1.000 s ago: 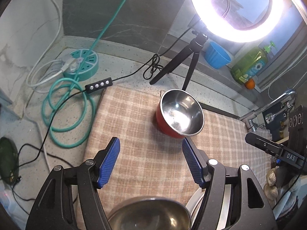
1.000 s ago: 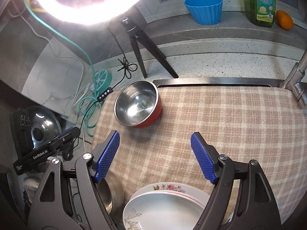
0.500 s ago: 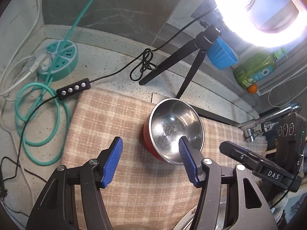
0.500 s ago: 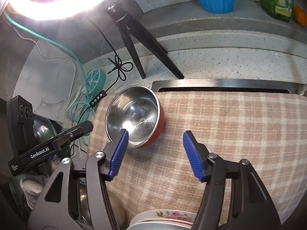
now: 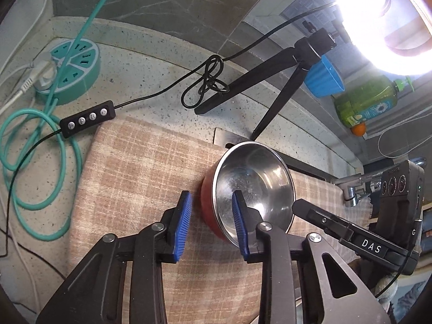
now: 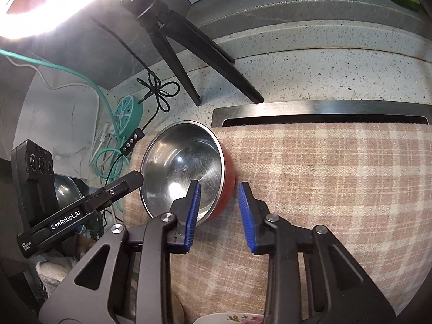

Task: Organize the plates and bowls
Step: 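Lift the red pot with the right tool and carry it over the steel bowl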

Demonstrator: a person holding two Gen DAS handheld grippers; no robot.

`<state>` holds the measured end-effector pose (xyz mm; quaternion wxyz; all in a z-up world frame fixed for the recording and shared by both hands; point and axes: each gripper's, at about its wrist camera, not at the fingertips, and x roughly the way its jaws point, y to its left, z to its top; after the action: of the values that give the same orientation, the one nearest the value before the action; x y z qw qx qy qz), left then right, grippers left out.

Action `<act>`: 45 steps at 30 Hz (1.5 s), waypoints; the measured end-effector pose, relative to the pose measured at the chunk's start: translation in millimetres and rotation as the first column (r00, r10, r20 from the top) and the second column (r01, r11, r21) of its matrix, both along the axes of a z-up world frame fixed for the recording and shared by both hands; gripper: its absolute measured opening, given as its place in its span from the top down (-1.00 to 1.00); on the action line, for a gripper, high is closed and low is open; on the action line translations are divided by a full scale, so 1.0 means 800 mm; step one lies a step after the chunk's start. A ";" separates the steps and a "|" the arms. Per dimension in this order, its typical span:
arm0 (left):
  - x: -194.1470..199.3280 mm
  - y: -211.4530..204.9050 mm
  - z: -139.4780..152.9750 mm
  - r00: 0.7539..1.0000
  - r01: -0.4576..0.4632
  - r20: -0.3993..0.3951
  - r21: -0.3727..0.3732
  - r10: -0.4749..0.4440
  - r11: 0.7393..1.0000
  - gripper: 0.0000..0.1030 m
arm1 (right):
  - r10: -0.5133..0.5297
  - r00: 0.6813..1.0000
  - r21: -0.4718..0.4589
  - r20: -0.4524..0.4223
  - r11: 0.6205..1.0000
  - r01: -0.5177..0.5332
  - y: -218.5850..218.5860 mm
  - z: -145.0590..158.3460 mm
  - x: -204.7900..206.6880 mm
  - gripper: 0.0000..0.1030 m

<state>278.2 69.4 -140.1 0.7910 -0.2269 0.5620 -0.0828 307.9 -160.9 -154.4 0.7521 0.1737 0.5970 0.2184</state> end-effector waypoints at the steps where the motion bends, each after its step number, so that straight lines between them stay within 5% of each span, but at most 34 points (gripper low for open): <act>1: 0.001 0.000 -0.001 1.000 0.001 -0.001 -0.002 -0.001 1.000 0.50 | 0.000 1.000 -0.004 0.000 1.000 0.000 0.001 0.000 0.001 0.42; 9: 0.003 -0.008 -0.007 1.000 0.028 -0.008 -0.003 -0.028 1.000 0.78 | 0.020 1.000 -0.026 -0.012 0.999 -0.020 0.010 -0.008 0.005 0.77; 22: -0.015 -0.014 0.008 0.999 0.029 0.026 0.015 -0.029 0.999 0.79 | 0.037 0.999 -0.027 0.010 0.999 -0.036 0.009 0.012 -0.015 0.79; 45: -0.191 -0.003 0.104 0.979 -0.081 0.189 0.021 0.075 0.996 0.79 | 0.211 0.971 0.046 0.112 0.975 -0.217 0.019 0.101 -0.165 0.79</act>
<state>125.2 67.2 -56.9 0.8463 -0.2287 0.4768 -0.0646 176.0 -145.6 -73.9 0.7497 0.1179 0.5646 0.3244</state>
